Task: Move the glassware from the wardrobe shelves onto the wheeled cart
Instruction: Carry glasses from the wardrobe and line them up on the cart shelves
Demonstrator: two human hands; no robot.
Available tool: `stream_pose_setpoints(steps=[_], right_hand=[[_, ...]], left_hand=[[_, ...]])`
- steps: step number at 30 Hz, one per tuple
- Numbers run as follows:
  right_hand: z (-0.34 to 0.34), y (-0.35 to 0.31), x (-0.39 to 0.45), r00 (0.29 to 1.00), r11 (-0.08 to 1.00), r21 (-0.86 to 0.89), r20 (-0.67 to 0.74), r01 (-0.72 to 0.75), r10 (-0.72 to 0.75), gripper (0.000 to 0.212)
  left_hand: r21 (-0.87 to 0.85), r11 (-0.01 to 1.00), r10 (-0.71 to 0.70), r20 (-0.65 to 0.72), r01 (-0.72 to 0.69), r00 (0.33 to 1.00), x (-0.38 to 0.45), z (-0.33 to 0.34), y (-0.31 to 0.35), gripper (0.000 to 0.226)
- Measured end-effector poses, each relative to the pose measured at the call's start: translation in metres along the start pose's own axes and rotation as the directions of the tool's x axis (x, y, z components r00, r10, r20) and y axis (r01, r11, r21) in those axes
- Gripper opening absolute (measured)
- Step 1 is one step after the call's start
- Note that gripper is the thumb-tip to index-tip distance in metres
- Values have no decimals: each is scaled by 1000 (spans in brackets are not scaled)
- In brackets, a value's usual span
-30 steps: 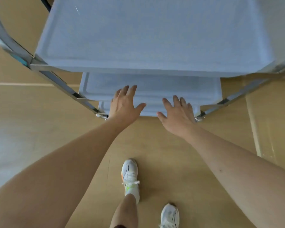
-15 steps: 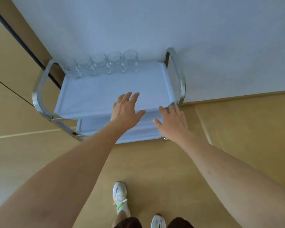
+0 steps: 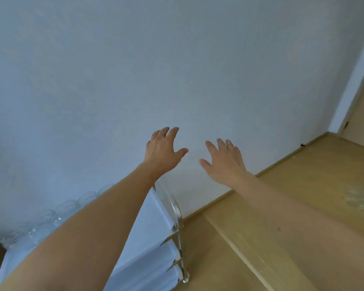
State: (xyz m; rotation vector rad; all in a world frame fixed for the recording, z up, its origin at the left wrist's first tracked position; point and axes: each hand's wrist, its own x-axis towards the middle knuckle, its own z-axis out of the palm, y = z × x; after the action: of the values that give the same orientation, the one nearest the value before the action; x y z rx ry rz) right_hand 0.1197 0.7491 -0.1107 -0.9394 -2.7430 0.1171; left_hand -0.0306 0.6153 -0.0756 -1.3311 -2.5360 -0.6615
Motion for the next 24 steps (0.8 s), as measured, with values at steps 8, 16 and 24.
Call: stream_pose_setpoints(steps=[8, 16, 24], right_hand=[[-92, 52, 27, 939, 953, -103, -230, -285, 256, 71], [-138, 100, -6, 791, 838, -49, -367, -543, 490, 70], [-164, 166, -58, 627, 672, -58, -427, -738, 652, 77]], left_hand=[[-143, 924, 348, -79, -356, 934, 109, -21, 77, 75], [-285, 767, 580, -77, -575, 811, 150, -1, 159, 75], [-404, 576, 760, -55, -711, 647, 152, 31, 269, 76]])
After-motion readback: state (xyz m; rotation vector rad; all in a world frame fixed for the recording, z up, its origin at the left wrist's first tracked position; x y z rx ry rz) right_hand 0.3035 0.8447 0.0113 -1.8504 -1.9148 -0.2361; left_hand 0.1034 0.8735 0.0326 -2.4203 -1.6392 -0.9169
